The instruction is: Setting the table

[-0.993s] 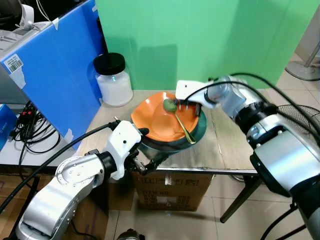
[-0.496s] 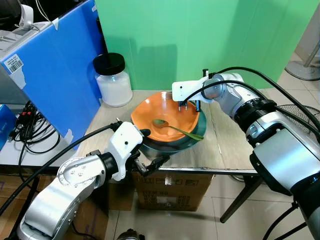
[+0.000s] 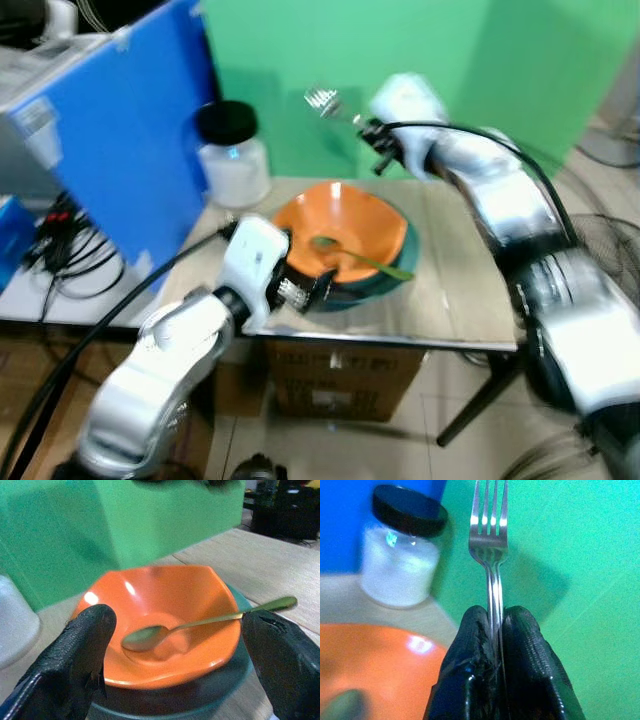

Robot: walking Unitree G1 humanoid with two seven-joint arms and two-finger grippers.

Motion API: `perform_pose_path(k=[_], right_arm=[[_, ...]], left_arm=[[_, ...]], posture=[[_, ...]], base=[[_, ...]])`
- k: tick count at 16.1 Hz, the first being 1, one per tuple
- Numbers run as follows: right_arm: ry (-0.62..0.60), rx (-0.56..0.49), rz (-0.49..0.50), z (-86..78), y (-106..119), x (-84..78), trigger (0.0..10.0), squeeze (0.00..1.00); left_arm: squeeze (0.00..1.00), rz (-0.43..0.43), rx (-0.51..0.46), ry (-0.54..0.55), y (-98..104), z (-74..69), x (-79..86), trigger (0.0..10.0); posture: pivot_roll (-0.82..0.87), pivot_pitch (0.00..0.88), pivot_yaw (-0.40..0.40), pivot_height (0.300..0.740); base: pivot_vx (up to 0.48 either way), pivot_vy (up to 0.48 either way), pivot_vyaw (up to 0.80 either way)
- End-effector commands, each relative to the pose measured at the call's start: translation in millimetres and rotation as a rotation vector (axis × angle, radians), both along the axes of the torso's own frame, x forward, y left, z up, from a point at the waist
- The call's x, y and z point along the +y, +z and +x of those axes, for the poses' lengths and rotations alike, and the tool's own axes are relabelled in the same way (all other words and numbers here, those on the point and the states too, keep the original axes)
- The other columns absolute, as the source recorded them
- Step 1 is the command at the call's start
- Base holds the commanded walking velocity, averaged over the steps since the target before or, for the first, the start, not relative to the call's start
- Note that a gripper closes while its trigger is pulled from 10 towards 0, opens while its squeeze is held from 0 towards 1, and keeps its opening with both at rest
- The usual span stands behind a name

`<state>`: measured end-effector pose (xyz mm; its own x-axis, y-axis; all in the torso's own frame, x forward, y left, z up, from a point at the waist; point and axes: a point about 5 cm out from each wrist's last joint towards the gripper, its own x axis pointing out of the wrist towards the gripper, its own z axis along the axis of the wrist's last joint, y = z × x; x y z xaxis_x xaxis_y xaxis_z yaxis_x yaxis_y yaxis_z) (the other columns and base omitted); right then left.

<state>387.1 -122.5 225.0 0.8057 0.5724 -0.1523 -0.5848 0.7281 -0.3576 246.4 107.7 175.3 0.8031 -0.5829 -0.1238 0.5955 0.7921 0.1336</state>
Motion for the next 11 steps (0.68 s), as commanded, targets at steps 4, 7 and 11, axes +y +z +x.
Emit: perform_pose_path(k=[4, 7, 11], right_arm=[[-0.166, -0.021, 0.384, -62.6, 2, -38.5, 10.0, 0.00], [-0.338, -0.084, 0.464, -116.2, -16, -46.7, 10.0, 0.00], [-0.572, -0.043, 0.410, -154.6, -40, -67.7, 10.0, 0.00]], left_arm=[[0.00, -0.054, -0.074, 0.139, 7, 2.9, 0.5, 10.0], [0.00, -0.057, -0.095, 0.255, 2, 0.7, 11.9, 10.0], [0.00, -0.052, -0.119, 0.321, 0, -6.6, 17.2, 10.0]], posture=[[0.08, 0.000, 0.054, 0.740], [0.08, 0.000, 0.046, 0.740], [0.10, 0.000, 0.021, 0.740]], base=[[0.000, 0.000, 0.00], [0.000, 0.000, 0.00], [0.000, 0.000, -0.59]])
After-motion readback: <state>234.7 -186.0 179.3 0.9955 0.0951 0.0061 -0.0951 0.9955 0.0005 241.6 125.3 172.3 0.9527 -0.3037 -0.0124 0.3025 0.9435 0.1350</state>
